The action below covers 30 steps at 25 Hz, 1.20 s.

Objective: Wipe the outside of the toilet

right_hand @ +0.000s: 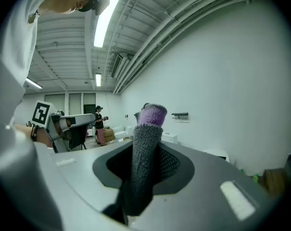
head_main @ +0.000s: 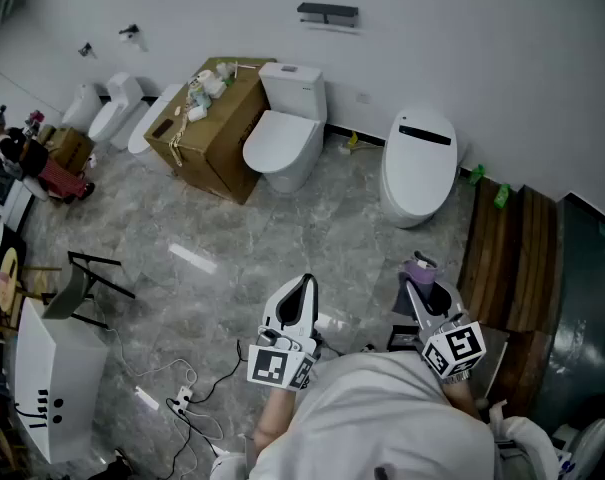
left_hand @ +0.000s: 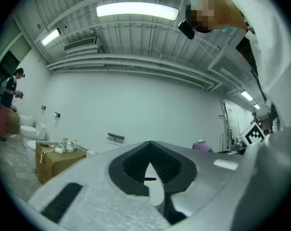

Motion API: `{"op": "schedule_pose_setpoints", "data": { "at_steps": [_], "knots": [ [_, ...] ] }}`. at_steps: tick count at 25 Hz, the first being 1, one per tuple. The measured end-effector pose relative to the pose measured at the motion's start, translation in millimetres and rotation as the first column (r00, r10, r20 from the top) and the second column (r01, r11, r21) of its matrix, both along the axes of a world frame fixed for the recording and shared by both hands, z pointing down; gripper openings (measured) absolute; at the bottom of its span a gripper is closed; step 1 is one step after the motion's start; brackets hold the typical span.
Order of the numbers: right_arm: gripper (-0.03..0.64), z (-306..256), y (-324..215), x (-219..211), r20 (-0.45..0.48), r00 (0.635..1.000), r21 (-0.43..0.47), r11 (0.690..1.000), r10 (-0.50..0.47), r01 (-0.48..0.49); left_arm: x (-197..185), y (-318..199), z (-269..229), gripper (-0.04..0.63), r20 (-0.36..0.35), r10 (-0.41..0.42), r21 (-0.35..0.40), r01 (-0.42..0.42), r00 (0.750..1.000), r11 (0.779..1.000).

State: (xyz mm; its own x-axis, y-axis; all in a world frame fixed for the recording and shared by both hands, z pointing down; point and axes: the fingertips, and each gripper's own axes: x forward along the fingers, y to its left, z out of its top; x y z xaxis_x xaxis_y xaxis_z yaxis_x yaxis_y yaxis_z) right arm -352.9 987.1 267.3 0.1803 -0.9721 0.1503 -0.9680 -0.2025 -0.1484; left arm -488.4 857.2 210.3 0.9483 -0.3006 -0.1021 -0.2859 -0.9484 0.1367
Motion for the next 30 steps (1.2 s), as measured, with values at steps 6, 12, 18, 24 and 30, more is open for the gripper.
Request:
{"op": "schedule_pose_setpoints", "data": {
  "at_steps": [6, 12, 18, 24, 30],
  "knots": [
    [0.101, 6, 21, 20, -0.009, 0.998, 0.015, 0.998, -0.055, 0.055, 11, 29, 0, 0.005, 0.003, -0.056, 0.024, 0.056, 0.998, 0.998],
    [0.101, 3, 36, 27, -0.038, 0.997, 0.026, 0.997, -0.069, 0.070, 18, 52, 6, 0.005, 0.012, -0.055, 0.028, 0.055, 0.998, 0.998],
    [0.101, 10, 57, 36, -0.013, 0.999, 0.012, 0.999, -0.036, 0.036, 30, 62, 16, 0.005, 0.028, -0.044, 0.011, 0.043, 0.999, 0.999],
    [0.101, 18, 59, 50, 0.027, 1.000, -0.012, 1.000, -0.016, 0.016, 41, 57, 23, 0.005, 0.029, -0.037, -0.007, 0.037, 0.999, 0.999],
    [0.103, 36, 39, 67, 0.059, 0.998, -0.044, 0.999, 0.011, -0.009, 49, 31, 41, 0.005, 0.049, -0.022, -0.021, 0.023, 0.999, 1.000]
  ]
}}
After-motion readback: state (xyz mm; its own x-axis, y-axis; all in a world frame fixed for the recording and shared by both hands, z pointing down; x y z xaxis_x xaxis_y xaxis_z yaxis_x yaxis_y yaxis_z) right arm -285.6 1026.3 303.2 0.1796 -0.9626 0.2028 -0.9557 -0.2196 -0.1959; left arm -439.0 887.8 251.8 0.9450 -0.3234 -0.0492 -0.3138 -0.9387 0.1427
